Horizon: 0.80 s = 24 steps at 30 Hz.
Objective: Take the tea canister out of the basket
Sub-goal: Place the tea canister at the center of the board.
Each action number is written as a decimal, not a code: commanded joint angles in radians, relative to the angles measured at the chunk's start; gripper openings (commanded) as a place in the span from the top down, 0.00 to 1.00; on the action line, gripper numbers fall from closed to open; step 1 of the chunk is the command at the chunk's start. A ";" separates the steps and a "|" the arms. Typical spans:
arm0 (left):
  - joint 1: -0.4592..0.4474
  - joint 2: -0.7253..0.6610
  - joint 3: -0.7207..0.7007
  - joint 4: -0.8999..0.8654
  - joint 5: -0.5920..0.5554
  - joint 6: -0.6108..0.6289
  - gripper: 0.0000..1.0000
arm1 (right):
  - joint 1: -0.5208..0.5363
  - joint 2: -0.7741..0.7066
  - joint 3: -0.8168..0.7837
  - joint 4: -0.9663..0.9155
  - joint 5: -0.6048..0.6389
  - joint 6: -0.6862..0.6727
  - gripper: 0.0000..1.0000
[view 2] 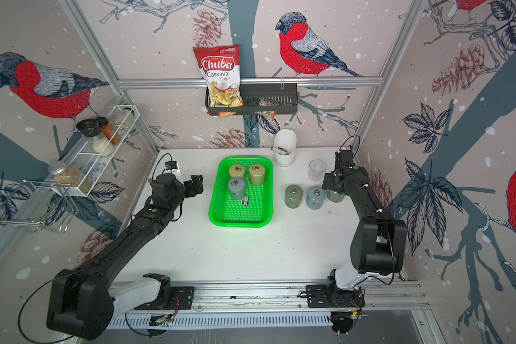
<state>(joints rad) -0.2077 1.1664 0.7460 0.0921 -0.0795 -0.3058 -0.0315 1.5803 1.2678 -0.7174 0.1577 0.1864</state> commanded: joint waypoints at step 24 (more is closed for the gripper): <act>-0.004 0.065 0.006 0.032 -0.014 0.020 0.03 | -0.047 0.128 -0.019 0.147 -0.029 -0.008 1.00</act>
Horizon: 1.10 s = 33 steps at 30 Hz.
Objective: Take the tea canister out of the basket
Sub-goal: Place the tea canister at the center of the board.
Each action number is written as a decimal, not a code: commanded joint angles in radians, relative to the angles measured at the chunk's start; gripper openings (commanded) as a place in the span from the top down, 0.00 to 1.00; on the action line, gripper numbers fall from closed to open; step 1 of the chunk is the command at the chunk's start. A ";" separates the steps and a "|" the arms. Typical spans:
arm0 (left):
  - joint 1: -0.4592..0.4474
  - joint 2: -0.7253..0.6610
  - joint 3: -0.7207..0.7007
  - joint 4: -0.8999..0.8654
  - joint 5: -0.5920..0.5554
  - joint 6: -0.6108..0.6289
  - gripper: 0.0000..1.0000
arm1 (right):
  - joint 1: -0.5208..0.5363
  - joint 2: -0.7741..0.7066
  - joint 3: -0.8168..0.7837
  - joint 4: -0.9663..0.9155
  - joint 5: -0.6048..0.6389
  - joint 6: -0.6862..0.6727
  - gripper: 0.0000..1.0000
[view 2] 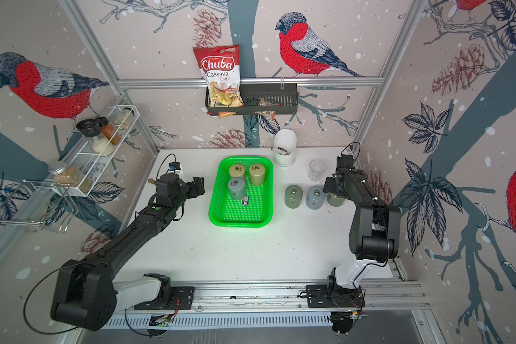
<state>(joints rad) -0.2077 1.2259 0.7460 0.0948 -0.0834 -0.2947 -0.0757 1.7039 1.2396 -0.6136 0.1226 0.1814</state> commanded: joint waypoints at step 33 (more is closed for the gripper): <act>-0.004 0.038 0.022 0.039 0.002 -0.009 0.03 | -0.036 0.066 0.011 0.051 -0.054 -0.009 0.35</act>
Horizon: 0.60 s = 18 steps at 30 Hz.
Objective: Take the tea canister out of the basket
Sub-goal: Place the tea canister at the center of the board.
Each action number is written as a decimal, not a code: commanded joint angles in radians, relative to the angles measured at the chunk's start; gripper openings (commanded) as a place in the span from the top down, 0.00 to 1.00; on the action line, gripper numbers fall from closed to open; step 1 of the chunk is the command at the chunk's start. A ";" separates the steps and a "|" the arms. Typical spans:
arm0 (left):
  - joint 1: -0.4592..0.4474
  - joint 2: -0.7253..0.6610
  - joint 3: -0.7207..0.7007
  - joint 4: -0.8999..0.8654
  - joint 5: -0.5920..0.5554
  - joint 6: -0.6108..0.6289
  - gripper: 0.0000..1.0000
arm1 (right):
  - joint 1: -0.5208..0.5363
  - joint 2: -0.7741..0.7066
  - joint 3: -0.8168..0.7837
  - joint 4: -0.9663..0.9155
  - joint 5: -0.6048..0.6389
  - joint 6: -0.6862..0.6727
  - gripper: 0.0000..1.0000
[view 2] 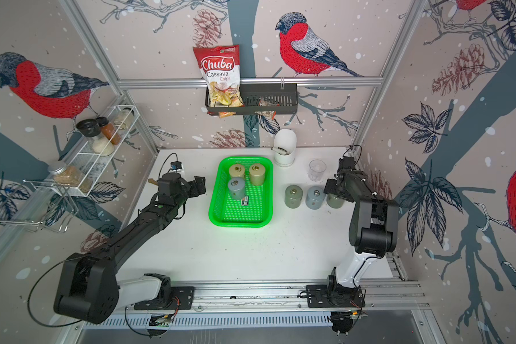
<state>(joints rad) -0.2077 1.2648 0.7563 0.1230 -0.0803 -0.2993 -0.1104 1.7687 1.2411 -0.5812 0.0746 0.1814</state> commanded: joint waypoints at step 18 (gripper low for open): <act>-0.004 -0.018 0.028 -0.007 -0.001 0.002 0.03 | -0.017 0.018 0.014 0.011 -0.032 -0.014 0.15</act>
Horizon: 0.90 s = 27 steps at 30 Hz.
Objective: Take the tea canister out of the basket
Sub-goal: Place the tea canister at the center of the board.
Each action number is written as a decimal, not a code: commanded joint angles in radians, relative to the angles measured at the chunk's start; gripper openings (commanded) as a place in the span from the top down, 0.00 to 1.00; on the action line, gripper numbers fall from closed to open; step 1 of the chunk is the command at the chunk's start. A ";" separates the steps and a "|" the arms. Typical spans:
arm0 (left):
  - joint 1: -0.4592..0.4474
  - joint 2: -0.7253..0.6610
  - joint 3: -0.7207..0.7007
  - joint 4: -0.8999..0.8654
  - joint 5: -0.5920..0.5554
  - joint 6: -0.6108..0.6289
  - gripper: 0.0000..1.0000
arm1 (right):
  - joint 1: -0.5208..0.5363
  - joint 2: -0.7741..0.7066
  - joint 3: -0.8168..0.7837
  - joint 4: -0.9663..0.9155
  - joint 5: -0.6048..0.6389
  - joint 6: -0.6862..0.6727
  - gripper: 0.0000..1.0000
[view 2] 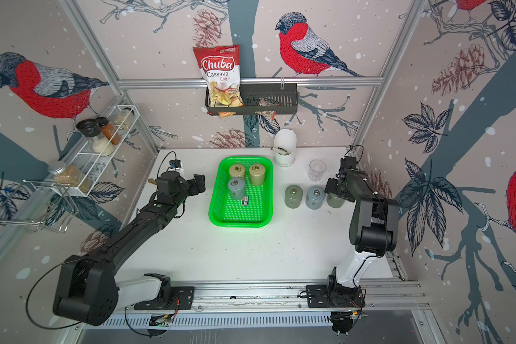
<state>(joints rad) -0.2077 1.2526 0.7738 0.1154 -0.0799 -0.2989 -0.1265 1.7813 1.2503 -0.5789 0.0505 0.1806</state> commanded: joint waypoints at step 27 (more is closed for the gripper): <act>-0.004 -0.064 -0.001 -0.019 -0.012 0.002 0.03 | 0.008 -0.073 0.016 -0.001 0.023 -0.007 0.00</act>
<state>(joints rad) -0.2077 1.1976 0.7734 0.0940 -0.0822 -0.2981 -0.1249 1.7226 1.2583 -0.5774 0.0509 0.1802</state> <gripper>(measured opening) 0.967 0.996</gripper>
